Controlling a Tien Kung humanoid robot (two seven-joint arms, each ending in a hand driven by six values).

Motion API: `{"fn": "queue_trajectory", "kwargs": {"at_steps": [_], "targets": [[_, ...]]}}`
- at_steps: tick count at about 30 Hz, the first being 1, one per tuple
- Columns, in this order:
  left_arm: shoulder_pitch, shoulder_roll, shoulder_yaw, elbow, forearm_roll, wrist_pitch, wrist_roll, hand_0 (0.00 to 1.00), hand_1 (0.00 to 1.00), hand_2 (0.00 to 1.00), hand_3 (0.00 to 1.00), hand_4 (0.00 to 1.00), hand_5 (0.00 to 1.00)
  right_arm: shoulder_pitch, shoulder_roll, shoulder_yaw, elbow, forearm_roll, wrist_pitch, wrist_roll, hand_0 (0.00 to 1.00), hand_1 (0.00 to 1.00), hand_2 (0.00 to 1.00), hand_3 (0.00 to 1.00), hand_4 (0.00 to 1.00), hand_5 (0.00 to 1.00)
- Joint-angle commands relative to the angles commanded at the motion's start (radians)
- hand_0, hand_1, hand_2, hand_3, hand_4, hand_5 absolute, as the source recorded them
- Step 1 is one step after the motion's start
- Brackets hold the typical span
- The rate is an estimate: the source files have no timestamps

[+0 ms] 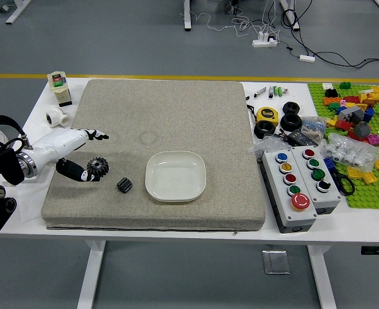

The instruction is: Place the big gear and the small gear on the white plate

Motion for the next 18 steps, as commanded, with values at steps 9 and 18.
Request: {"fn": "queue_trajectory", "kwargs": {"at_steps": [9, 18], "targets": [[-0.047, -0.015, 0.056, 0.086, 0.0, 0.016, -0.01, 0.692, 0.747, 0.789, 0.848, 0.891, 0.16, 0.004, -0.001, -0.002, 0.001, 0.002, 0.0, -0.001, 0.747, 0.79, 0.82, 0.728, 0.898, 0.782], [-0.081, -0.03, 0.073, 0.161, 0.0, 0.021, -0.012, 0.64, 0.688, 0.732, 0.791, 0.778, 0.104, 0.008, -0.003, -0.001, 0.001, -0.001, 0.0, -0.001, 0.747, 0.79, 0.82, 0.728, 0.898, 0.782]]}}
